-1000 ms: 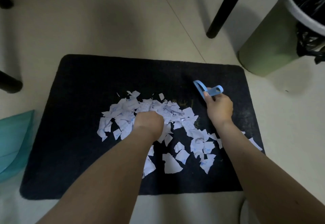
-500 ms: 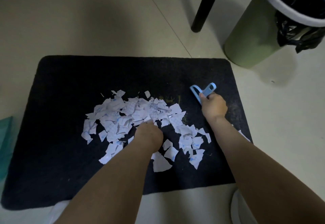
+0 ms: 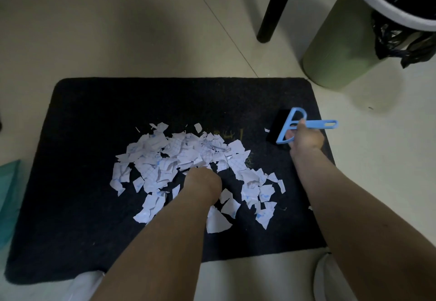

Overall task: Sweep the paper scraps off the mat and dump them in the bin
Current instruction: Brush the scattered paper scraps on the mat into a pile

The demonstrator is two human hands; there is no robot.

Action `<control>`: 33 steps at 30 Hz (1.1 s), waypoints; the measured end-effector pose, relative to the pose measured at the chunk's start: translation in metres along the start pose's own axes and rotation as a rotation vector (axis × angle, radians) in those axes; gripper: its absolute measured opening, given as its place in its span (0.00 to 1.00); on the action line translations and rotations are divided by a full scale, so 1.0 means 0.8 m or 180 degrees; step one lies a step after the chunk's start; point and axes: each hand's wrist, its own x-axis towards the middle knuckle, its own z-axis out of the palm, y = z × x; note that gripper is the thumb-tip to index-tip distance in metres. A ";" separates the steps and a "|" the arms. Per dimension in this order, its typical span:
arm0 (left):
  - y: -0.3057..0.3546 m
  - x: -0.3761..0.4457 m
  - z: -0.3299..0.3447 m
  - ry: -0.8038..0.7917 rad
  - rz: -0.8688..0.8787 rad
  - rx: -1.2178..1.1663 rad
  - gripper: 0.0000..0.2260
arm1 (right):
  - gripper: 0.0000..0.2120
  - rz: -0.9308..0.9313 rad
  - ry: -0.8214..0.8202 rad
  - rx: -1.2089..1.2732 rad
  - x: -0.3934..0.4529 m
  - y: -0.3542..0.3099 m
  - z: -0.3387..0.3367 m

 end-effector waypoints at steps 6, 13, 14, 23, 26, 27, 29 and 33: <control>0.001 0.000 -0.003 -0.0058 0.0006 0.0041 0.12 | 0.08 0.0418 -0.0289 -0.0636 -0.018 0.006 -0.003; 0.001 -0.006 -0.003 -0.0095 -0.0003 -0.0069 0.13 | 0.10 0.0197 0.0052 -0.0191 -0.011 -0.014 -0.019; 0.001 -0.005 -0.003 -0.0102 -0.0006 -0.0081 0.13 | 0.09 0.0199 0.0068 -0.0264 -0.012 -0.009 -0.019; 0.003 -0.009 -0.003 -0.0181 -0.0079 -0.0135 0.13 | 0.11 0.0680 -0.0619 -0.0343 -0.034 0.013 -0.040; 0.004 -0.007 0.002 -0.0247 -0.0132 -0.0184 0.13 | 0.09 0.0502 -0.0409 -0.0001 -0.032 0.005 -0.043; 0.004 -0.005 0.003 -0.0259 -0.0138 -0.0201 0.13 | 0.09 0.0446 -0.0334 0.0080 -0.030 0.002 -0.041; 0.002 -0.002 0.006 -0.0274 -0.0143 -0.0237 0.13 | 0.09 0.0424 -0.0291 0.0112 -0.032 0.003 -0.031; 0.000 0.000 0.008 -0.0285 -0.0170 -0.0294 0.12 | 0.05 0.0399 -0.0267 -0.0627 -0.048 0.032 -0.016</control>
